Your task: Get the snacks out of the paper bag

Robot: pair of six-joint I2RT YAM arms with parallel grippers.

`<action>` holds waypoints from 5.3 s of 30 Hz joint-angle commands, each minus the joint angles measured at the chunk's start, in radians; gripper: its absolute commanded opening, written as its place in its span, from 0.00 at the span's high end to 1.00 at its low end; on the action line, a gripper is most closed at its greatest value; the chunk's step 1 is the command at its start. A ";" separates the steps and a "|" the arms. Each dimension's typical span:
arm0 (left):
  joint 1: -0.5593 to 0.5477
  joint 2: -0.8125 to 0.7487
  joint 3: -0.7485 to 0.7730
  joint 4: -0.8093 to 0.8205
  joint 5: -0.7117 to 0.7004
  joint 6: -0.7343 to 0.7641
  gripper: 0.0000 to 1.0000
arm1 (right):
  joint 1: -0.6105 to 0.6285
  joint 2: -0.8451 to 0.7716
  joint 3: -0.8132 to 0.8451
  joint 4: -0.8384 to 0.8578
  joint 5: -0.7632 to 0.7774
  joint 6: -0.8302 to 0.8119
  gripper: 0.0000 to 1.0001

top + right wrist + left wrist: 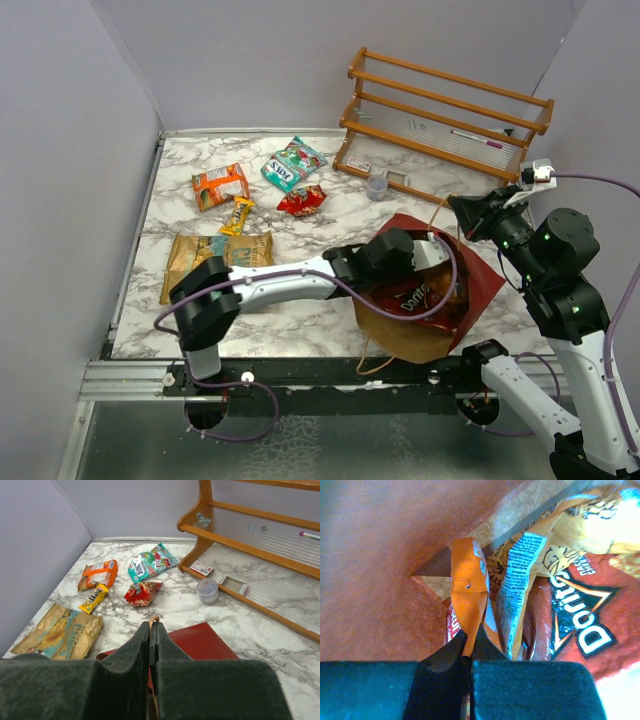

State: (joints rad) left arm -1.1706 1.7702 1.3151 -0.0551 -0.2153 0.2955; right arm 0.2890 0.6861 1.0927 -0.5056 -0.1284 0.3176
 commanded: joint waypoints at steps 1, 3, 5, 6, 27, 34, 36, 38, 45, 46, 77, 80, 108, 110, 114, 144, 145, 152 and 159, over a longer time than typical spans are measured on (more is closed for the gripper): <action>-0.001 -0.156 -0.022 -0.008 0.059 -0.076 1.00 | 0.006 -0.003 0.014 0.024 -0.013 0.008 0.97; -0.004 -0.185 -0.009 -0.058 0.074 -0.090 1.00 | 0.006 -0.001 0.013 0.026 -0.012 0.008 0.97; -0.009 -0.223 0.004 -0.107 0.101 -0.107 1.00 | 0.006 -0.003 0.012 0.025 -0.008 0.008 0.97; -0.012 -0.247 0.006 -0.129 0.125 -0.117 1.00 | 0.006 -0.004 0.011 0.024 -0.005 0.006 0.97; -0.014 -0.975 -0.203 -0.240 -0.108 -0.412 1.00 | 0.006 0.021 -0.025 0.058 -0.014 0.000 0.97; -0.014 -0.968 -0.239 -0.389 -0.625 -0.554 1.00 | 0.006 0.022 -0.025 0.056 -0.014 0.001 0.97; -0.014 -0.940 -0.260 -0.408 -0.649 -0.579 1.00 | 0.006 0.024 -0.027 0.058 -0.018 0.003 0.97; -0.013 -0.900 -0.269 -0.427 -0.648 -0.608 1.00 | 0.006 0.029 -0.025 0.061 -0.023 0.005 0.97; 0.065 -0.796 -0.346 -0.351 -0.568 -0.620 1.00 | 0.006 0.038 -0.016 0.065 -0.036 0.009 0.97; 0.094 -0.788 -0.354 -0.335 -0.556 -0.603 1.00 | 0.006 0.040 -0.015 0.065 -0.035 0.009 0.97; 0.984 0.131 -0.282 0.943 -0.132 0.772 1.00 | 0.006 0.056 0.018 0.003 -0.013 0.005 0.97; 0.988 0.173 -0.275 0.911 -0.112 0.767 1.00 | 0.006 0.069 0.030 0.006 -0.030 0.010 0.97; 0.967 -0.225 -0.289 0.395 0.143 0.241 0.23 | 0.006 0.017 0.018 0.018 -0.053 0.046 0.97; 0.966 -0.324 -0.305 0.317 0.269 0.183 0.19 | 0.006 0.014 0.014 0.019 -0.055 0.050 0.97; 0.964 -0.525 -0.378 0.273 0.421 -0.024 0.19 | 0.006 0.003 -0.001 0.033 -0.060 0.056 0.97; -0.181 -0.724 -0.511 0.190 -0.029 -0.318 0.25 | 0.006 0.017 0.000 0.043 -0.059 0.047 0.97; -0.219 -0.675 -0.492 0.193 -0.072 -0.282 0.25 | 0.006 0.015 0.000 0.040 -0.055 0.046 0.97; -0.264 -0.368 -0.361 0.192 -0.091 -0.085 0.29 | 0.006 0.019 -0.001 0.038 -0.057 0.041 0.97; -0.262 -0.160 -0.275 0.200 -0.029 0.155 0.24 | 0.006 0.013 0.004 0.029 -0.051 0.036 0.97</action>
State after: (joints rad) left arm -1.4307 1.5455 0.9928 0.1390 -0.2581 0.2592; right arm 0.2890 0.7078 1.0855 -0.4843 -0.1780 0.3622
